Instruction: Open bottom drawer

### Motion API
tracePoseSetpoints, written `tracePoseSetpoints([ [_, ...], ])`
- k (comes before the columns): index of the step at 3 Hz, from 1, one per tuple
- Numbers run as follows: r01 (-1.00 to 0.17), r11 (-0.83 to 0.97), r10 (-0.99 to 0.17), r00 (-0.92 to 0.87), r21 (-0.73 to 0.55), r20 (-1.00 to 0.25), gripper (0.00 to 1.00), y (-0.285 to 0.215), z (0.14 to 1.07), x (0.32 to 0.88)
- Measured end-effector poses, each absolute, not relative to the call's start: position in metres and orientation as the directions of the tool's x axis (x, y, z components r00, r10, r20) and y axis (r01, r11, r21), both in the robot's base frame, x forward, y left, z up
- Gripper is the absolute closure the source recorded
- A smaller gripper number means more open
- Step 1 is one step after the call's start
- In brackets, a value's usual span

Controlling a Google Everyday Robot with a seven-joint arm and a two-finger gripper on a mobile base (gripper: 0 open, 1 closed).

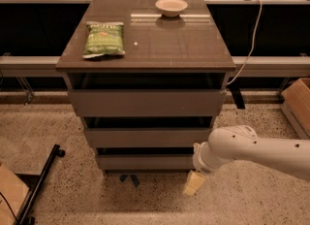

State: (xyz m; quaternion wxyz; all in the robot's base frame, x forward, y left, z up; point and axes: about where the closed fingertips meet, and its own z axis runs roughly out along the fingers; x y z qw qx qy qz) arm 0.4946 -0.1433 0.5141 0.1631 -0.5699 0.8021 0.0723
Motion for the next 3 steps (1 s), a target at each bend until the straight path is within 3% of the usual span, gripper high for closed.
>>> tracePoseSetpoints([
  [3, -0.958, 0.276, -0.858, -0.207, -0.082, -0.471, 0.00, -0.105, 0.448, 0.531],
])
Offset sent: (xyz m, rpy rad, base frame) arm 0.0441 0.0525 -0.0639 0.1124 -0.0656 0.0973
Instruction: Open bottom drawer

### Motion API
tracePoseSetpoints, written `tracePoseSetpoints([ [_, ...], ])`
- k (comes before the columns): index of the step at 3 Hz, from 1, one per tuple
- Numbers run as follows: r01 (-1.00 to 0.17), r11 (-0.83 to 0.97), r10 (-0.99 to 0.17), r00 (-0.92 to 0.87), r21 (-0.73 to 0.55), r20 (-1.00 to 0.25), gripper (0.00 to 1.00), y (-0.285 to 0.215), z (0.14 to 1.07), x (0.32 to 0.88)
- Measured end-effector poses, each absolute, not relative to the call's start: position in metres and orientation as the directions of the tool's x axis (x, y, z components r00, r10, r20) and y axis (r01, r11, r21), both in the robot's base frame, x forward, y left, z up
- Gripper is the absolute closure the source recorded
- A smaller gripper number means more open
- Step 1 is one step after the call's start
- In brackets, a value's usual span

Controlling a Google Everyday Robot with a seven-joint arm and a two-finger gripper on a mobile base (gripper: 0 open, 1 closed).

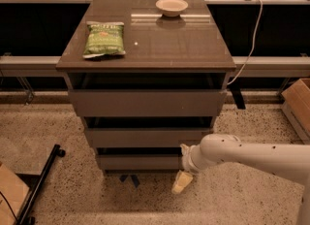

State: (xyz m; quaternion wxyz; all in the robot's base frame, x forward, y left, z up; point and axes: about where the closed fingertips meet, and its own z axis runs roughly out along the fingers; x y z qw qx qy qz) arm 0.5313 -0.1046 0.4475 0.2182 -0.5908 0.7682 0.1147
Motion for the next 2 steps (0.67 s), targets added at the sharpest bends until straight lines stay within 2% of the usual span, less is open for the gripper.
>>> tracePoseSetpoints([
  [2, -0.929, 0.358, -0.808, -0.259, -0.093, -0.529, 0.00, -0.106, 0.436, 0.518],
])
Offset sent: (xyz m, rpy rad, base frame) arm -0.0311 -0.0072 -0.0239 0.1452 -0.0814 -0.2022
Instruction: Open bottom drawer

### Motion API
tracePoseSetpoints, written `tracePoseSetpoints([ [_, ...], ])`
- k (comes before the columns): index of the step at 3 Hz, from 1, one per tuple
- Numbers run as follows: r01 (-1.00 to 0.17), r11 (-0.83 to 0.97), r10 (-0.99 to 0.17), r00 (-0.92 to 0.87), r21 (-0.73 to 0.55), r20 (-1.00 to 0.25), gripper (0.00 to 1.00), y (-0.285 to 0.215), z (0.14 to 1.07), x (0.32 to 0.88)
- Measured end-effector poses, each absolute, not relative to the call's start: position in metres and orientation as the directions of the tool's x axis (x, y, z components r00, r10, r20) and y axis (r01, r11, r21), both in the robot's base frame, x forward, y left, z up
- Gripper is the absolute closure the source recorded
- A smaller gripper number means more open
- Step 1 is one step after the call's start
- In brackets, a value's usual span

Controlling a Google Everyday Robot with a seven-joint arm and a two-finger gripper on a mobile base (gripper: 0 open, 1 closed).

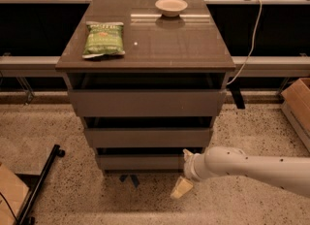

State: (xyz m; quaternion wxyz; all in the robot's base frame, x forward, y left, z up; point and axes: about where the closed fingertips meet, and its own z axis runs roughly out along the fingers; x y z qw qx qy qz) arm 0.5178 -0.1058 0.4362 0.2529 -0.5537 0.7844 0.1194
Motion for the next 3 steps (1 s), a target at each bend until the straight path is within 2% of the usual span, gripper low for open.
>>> tracePoseSetpoints([
  [1, -0.909, 0.405, -0.762, -0.274, -0.101, -0.587, 0.00, -0.107, 0.405, 0.523],
  [3, -0.883, 0.466, -0.649, -0.292, -0.064, -0.703, 0.00, -0.118, 0.321, 0.569],
])
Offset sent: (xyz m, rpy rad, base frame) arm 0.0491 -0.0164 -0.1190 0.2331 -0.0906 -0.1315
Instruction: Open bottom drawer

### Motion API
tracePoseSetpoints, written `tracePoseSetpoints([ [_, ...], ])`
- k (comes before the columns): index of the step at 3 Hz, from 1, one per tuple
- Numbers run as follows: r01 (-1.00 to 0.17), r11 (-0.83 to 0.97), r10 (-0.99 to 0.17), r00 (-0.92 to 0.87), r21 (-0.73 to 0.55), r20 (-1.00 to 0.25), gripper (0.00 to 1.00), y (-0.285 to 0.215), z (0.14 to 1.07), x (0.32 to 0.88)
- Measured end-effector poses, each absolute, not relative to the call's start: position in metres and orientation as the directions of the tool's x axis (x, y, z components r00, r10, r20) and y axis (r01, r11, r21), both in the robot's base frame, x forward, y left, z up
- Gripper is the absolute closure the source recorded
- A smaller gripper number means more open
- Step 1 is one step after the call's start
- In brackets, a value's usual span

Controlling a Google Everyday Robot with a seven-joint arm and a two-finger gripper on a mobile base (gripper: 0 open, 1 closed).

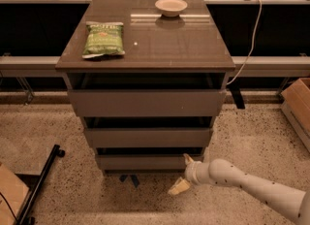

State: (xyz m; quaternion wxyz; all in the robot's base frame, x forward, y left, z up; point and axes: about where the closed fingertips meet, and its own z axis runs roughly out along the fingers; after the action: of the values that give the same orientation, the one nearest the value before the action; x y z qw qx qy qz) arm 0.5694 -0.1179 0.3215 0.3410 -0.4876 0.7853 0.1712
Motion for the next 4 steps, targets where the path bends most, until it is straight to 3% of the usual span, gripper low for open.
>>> tracePoseSetpoints([
  [4, -0.922, 0.381, -0.561, -0.289, 0.068, -0.776, 0.00, -0.101, 0.210, 0.659],
])
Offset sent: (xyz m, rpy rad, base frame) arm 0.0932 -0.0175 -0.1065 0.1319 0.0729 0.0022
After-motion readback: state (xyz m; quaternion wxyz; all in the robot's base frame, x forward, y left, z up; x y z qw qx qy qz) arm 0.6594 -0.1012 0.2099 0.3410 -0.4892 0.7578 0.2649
